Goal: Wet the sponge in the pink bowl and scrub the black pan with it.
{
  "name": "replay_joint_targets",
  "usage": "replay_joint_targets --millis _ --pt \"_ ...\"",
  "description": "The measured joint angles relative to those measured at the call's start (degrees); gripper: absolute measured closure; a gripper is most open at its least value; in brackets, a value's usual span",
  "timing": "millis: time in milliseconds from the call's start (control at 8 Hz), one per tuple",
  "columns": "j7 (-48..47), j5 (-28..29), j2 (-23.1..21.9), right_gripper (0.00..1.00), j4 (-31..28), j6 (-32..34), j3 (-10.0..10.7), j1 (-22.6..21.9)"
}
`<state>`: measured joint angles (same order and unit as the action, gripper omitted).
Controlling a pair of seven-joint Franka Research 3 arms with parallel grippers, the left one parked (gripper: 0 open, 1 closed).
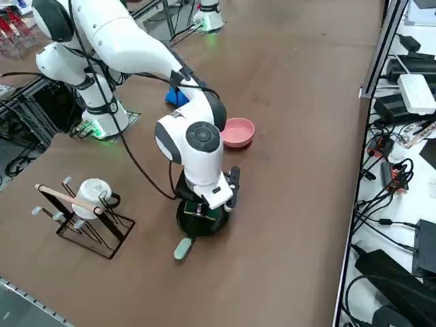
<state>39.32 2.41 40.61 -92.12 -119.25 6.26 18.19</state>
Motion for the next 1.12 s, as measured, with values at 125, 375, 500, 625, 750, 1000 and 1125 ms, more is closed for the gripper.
replay_joint_targets --millis 125,375,500,625,750,1000,1125 --pt "0.2 0.0 -0.5 0.48 -0.5 1.5 0.0 0.1" --pt "2.3 0.0 -1.2 0.48 -1.1 2.1 0.6 0.9" --pt "3.6 0.0 -1.2 0.48 -1.1 1.2 0.8 1.9" --pt "4.5 0.0 -1.2 0.48 -1.1 -0.7 0.8 3.0" --pt "4.8 0.0 -1.1 0.48 -1.2 -2.7 0.8 3.7" --pt "4.8 0.0 -0.6 0.48 -1.2 -5.8 0.6 3.6" --pt "4.8 0.0 -0.3 0.48 -1.2 -6.5 0.5 3.5"
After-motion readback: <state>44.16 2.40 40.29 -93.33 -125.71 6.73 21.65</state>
